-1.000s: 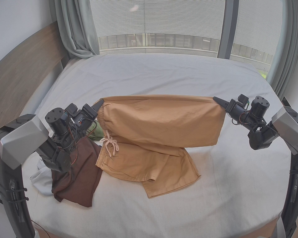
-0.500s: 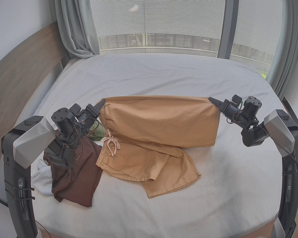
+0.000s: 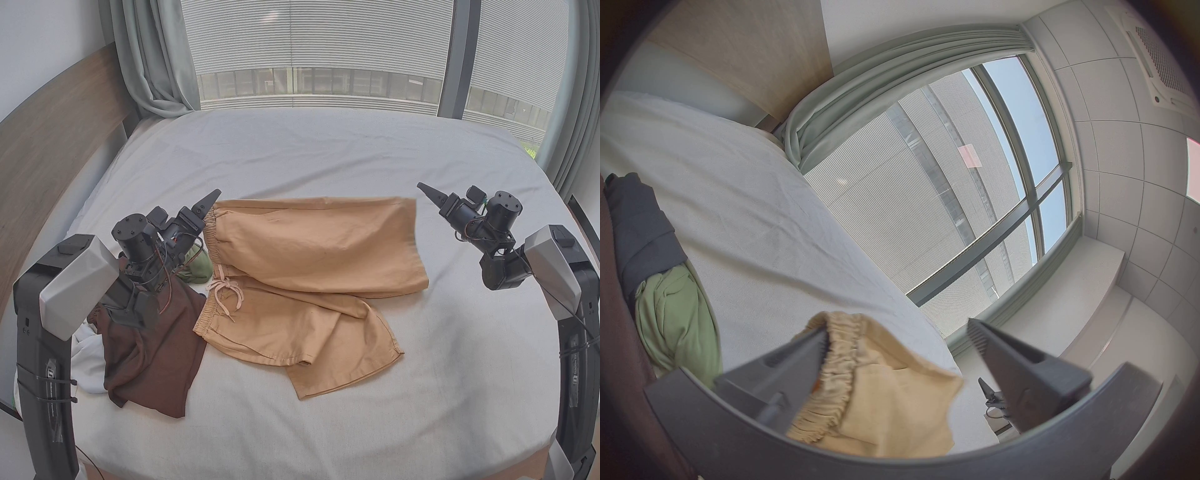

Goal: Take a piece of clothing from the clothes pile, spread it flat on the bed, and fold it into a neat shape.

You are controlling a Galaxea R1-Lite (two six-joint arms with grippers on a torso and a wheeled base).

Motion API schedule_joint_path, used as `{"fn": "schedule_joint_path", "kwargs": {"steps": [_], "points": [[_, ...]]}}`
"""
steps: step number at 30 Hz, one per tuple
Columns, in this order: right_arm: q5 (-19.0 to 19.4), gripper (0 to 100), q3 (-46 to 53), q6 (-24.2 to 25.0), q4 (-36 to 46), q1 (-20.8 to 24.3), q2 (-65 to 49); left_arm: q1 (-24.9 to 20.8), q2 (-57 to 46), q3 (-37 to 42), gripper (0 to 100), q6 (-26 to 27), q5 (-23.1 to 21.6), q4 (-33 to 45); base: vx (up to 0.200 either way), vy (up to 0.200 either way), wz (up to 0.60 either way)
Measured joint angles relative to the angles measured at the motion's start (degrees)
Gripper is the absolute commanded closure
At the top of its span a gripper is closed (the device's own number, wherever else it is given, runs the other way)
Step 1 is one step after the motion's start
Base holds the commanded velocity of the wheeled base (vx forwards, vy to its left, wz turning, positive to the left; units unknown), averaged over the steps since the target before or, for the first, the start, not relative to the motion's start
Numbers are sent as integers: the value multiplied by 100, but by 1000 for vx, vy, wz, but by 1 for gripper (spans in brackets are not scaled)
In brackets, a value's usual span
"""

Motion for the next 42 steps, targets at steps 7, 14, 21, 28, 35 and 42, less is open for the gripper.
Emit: {"fn": "schedule_joint_path", "kwargs": {"steps": [7,14,21,28,35,42], "points": [[-151,0,24,-52,24,-30,133,21,85,-444,0,-2,268,510,0,0,0],[-160,0,1264,-206,-246,-2,-212,22,91,-518,0,17,490,848,0,0,0],[-160,0,2935,-323,-433,151,-964,43,-217,93,0,189,510,941,0,0,0],[-160,0,4167,-661,-466,304,-1557,88,-837,1791,0,764,105,752,0,0,0],[-160,0,5253,-997,-451,408,-1783,239,-1482,3117,0,1916,-161,521,0,0,0],[-160,0,5683,-1131,-206,457,-1720,289,-1662,3596,0,2762,-244,455,0,0,0]]}}
